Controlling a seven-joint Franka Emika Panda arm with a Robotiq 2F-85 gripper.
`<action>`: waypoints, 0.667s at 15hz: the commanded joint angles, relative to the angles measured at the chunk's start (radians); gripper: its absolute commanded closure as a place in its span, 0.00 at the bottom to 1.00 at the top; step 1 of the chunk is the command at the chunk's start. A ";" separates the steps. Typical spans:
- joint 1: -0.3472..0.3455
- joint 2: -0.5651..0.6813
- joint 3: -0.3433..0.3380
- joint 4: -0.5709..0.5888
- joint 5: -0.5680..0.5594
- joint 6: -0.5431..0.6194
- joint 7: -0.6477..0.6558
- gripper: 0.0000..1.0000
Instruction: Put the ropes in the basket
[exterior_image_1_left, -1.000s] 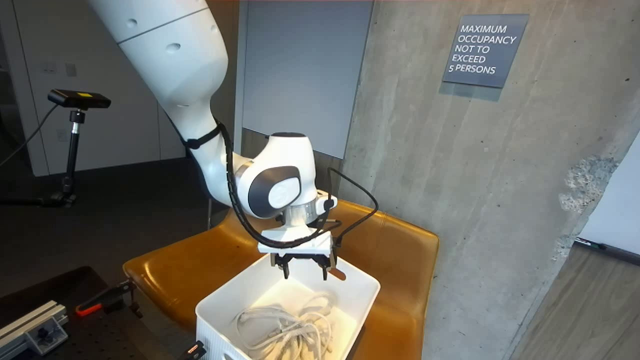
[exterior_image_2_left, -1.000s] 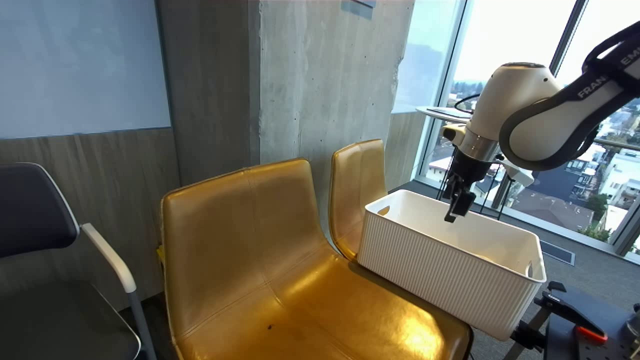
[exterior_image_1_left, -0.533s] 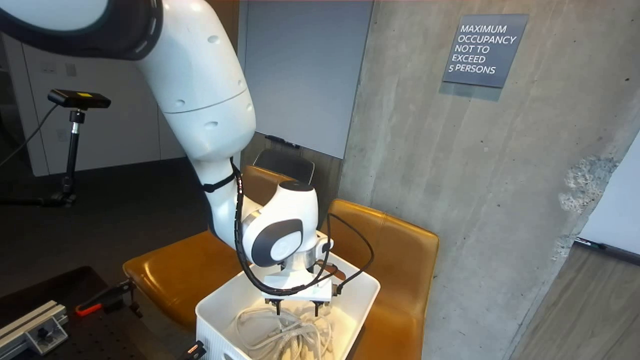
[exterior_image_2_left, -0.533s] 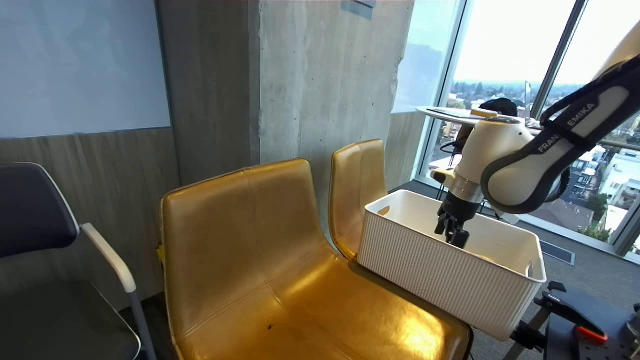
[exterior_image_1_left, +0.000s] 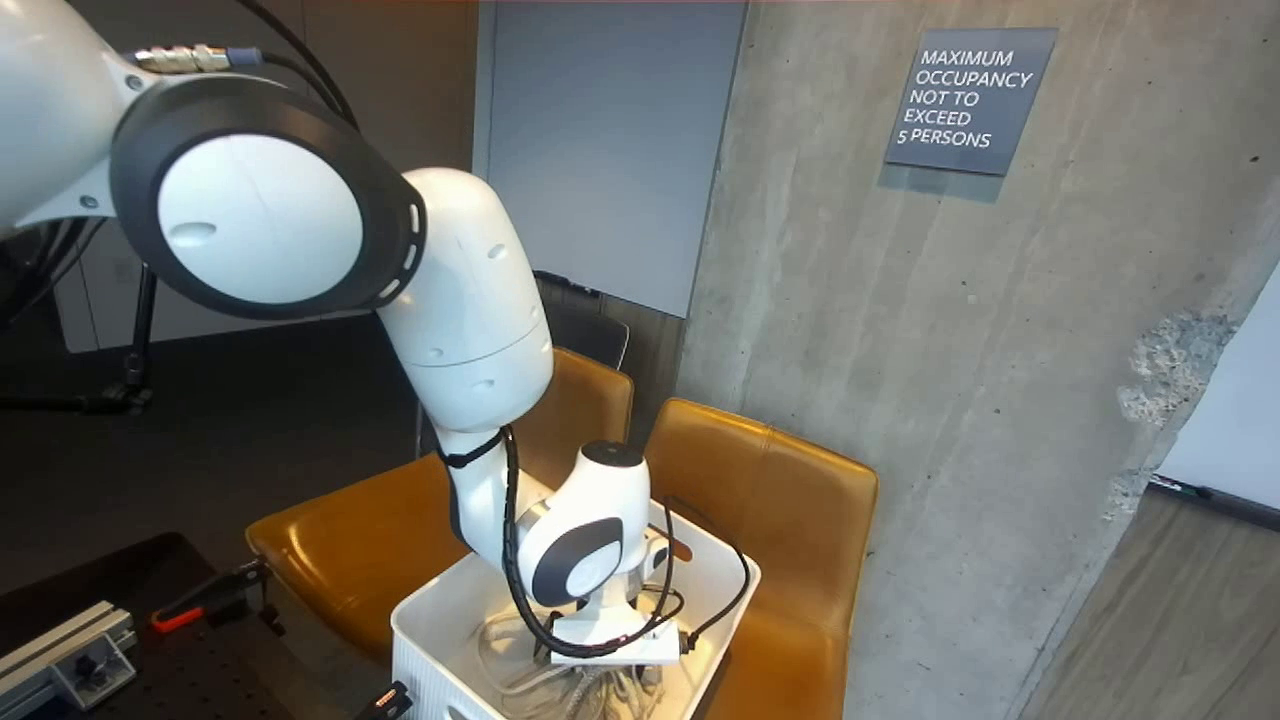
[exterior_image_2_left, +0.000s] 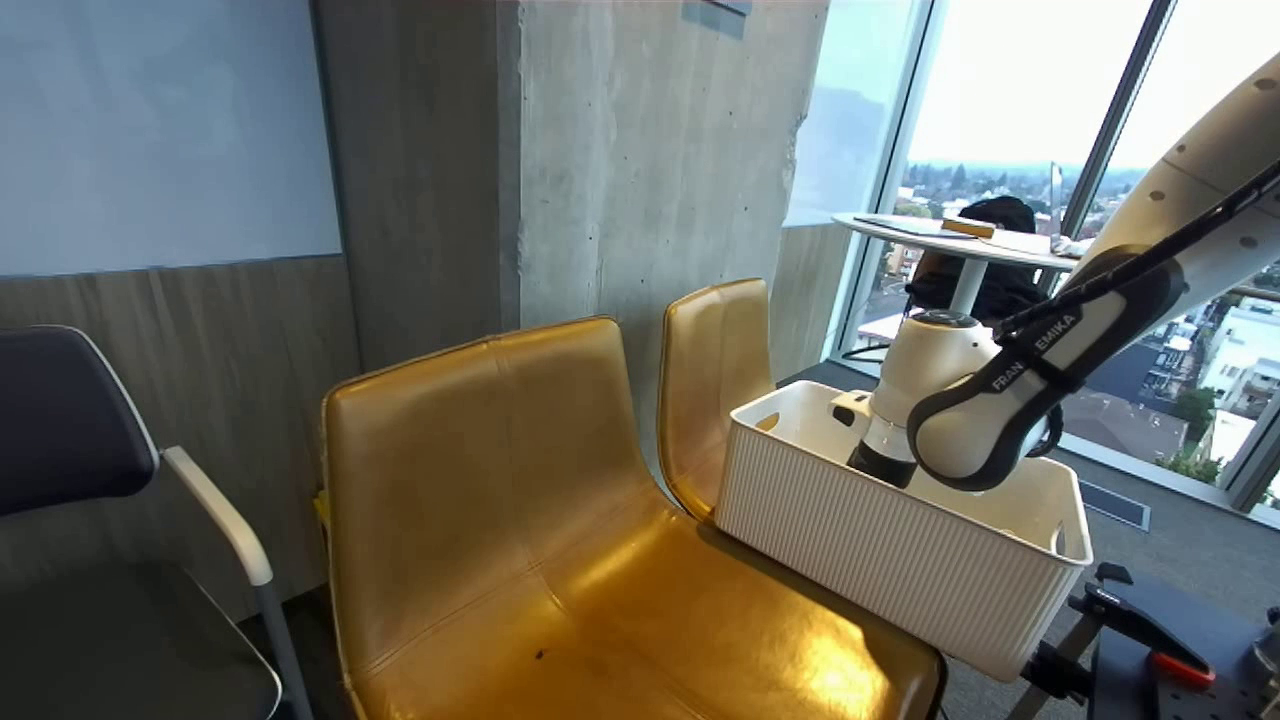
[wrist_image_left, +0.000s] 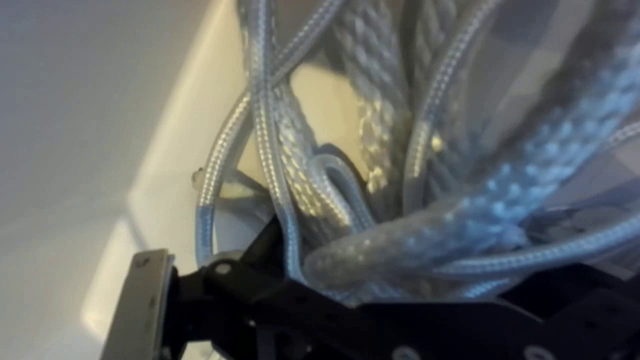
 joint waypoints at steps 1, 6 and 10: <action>0.002 0.107 -0.002 0.111 -0.018 -0.015 -0.033 0.01; -0.004 0.096 -0.011 0.114 -0.015 -0.009 -0.052 0.43; -0.016 0.058 -0.020 0.097 -0.011 -0.018 -0.052 0.72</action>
